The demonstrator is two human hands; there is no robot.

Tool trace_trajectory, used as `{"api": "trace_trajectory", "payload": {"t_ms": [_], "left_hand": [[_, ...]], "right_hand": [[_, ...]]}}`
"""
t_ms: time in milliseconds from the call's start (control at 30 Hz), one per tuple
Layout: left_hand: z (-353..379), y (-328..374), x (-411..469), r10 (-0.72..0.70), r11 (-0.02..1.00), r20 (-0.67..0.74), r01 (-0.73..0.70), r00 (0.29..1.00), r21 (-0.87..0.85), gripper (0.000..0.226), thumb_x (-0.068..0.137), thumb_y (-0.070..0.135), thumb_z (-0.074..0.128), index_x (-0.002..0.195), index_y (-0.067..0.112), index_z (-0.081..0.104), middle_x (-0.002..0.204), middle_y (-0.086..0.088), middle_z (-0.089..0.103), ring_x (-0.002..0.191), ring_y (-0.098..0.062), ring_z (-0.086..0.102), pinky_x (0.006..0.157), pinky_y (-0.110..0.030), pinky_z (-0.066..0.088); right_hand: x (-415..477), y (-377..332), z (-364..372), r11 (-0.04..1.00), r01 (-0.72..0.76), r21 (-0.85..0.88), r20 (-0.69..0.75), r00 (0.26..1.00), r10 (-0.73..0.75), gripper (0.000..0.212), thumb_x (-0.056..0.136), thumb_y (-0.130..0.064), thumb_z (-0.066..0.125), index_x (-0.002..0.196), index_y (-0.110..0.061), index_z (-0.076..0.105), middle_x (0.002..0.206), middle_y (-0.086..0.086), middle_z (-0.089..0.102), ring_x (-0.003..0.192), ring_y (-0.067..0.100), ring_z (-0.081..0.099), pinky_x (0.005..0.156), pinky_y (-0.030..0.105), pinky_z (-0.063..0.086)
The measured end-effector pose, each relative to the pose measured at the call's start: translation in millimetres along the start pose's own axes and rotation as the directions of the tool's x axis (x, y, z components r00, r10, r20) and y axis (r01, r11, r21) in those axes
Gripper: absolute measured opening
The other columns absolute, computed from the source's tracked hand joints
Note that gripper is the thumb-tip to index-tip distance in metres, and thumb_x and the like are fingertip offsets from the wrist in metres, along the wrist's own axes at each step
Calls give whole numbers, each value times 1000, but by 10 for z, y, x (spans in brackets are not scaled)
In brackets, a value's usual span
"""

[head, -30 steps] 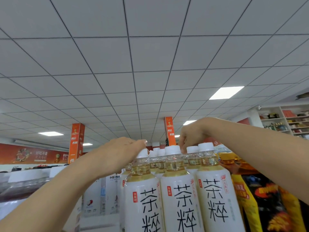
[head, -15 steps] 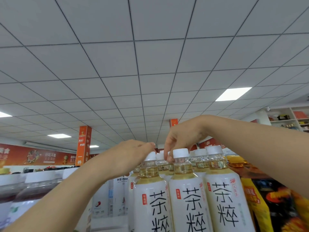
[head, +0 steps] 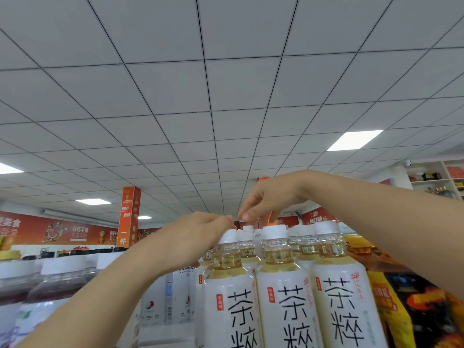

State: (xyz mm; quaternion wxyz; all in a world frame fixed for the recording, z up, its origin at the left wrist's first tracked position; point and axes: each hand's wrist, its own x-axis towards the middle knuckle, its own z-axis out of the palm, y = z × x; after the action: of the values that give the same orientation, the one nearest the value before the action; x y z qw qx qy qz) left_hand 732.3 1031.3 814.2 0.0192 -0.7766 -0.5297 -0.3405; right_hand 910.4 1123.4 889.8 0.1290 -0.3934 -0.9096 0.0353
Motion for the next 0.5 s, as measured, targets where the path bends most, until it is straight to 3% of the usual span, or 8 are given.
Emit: {"api": "trace_trajectory", "payload": {"t_ms": [233, 333, 500], "left_hand": [[0, 55, -7, 52, 989, 2, -52, 999, 139, 39, 101, 39, 21, 120, 34, 54, 121, 13, 51, 104, -11, 55, 89, -34, 52], [-8, 64, -20, 24, 995, -3, -24, 1000, 95, 40, 99, 43, 23, 116, 32, 58, 116, 9, 56, 101, -12, 57, 89, -37, 53], [4, 30, -9, 25, 990, 4, -25, 1000, 138, 46, 100, 39, 24, 116, 11, 57, 117, -9, 58, 105, -23, 57, 90, -43, 51]], "right_hand": [[260, -16, 162, 997, -56, -48, 106, 992, 61, 39, 90, -19, 61, 128, -15, 54, 78, -13, 63, 92, 13, 61, 79, 24, 49], [277, 5, 136, 994, -45, -103, 77, 996, 53, 32, 90, -20, 62, 121, -14, 59, 71, -15, 63, 85, 13, 61, 74, 24, 48], [223, 147, 110, 992, -66, -111, 60, 996, 72, 26, 91, -15, 58, 118, -14, 63, 85, -6, 63, 83, 16, 62, 68, 22, 49]]}}
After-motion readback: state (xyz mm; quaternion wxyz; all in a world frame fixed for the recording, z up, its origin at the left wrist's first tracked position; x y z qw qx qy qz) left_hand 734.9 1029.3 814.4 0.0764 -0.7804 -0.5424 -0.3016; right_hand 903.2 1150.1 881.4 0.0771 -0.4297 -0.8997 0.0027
